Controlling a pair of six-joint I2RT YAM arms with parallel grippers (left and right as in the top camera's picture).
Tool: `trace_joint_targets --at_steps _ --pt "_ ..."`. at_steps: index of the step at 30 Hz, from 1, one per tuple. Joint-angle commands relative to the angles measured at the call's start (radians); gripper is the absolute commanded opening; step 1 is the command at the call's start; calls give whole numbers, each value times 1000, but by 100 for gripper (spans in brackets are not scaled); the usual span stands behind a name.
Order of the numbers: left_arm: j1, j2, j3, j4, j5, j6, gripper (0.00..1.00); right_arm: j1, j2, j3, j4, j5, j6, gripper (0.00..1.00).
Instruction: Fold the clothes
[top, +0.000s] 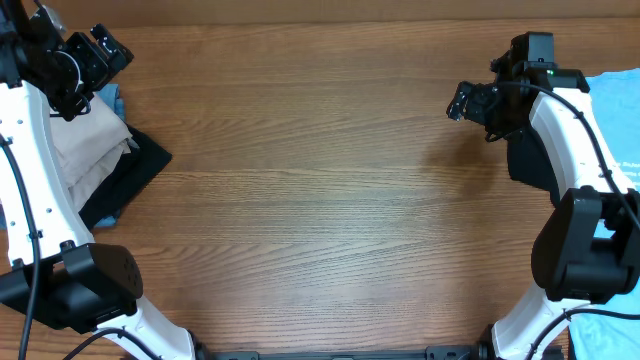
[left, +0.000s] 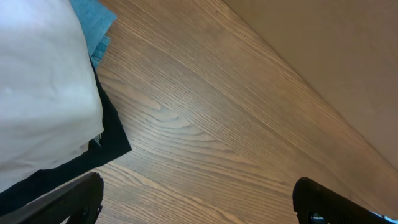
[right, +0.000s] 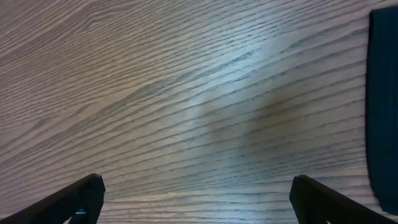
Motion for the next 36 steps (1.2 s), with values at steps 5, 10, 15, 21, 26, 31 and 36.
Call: trace_joint_targets --at_steps 5,10,15,21,26,31,36 --pt "-1 2 -4 -2 10 -3 100 -2 -10 16 3 -5 0 100" --pt "-1 2 -4 -2 10 -3 100 -2 -68 14 0 -5 0 100" --pt "-1 2 -4 -2 10 -3 100 -2 -285 14 -1 -5 0 100" --pt "-1 2 -4 -2 10 -3 100 14 -630 14 -1 -5 0 100" --pt "-1 2 -4 -2 10 -3 100 267 -928 14 -1 92 -7 100" --pt "-1 2 -4 -2 10 -3 100 406 -1210 -58 -73 114 -3 100" --pt "-1 2 -4 -2 10 -3 100 404 -1432 -311 -43 126 0 100"
